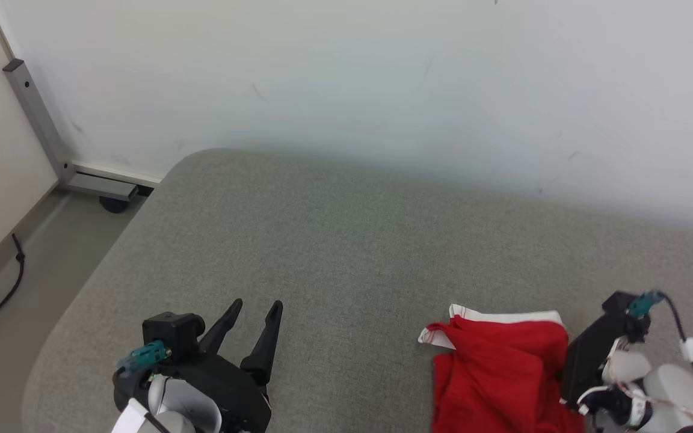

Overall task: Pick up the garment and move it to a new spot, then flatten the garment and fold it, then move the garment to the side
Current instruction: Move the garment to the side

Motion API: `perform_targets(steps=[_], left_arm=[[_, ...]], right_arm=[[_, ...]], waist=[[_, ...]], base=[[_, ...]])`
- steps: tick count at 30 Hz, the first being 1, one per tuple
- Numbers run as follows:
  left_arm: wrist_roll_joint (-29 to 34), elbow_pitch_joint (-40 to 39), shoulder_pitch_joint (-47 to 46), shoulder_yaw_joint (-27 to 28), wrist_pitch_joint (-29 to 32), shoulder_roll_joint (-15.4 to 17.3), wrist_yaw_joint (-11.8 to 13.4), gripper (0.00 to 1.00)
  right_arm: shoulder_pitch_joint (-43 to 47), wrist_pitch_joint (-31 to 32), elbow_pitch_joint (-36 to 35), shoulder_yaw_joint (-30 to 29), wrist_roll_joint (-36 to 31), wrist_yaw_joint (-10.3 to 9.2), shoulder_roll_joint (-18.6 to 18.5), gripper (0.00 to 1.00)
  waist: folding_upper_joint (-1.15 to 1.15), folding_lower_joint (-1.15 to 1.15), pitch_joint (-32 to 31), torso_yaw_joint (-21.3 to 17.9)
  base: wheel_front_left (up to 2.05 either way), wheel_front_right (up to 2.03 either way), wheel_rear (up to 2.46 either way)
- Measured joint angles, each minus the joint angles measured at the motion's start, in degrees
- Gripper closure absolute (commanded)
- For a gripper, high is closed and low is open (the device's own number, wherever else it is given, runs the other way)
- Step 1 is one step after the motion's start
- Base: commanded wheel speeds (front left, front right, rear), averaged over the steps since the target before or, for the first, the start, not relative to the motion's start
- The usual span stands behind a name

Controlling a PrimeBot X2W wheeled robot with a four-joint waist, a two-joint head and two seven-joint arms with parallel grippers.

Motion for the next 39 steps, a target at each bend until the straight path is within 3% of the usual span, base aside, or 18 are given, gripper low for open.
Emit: perform_targets(steps=[6,17,23,39], left_arm=[[-0.41,0.57,0.34,-0.01,-0.26,-0.14,-0.03,0.0],[-0.57,0.68,1.8,0.03,-1.02,-0.24,-0.03,0.0],[-0.58,0.34,2.83,0.1,-1.21,-0.01,-0.03,0.0],[-0.35,-2.48,2.79,-0.68,-0.68,0.27,-0.02,0.0]], right_arm=[[-1.48,4.36,-4.43,2.34,-1.71,3.67,-4.8,1.0],[-1.14,7.61,-11.11,0.0,-3.15,2.47,-10.0,1.0],[1.16,10.39,-14.08,-0.4,-3.16,2.0,-10.79,1.0],[0.85,14.72,-14.67,-6.13,-2.54,0.56,-17.4,1.0]], waist=[[0.0,0.0,-1.37,-0.75],[0.0,0.0,-3.26,-2.45],[0.0,0.0,-3.79,-3.68],[0.0,0.0,-1.21,-6.52]], base=[[0.0,0.0,0.0],[0.0,0.0,0.0],[0.0,0.0,0.0],[0.0,0.0,0.0]])
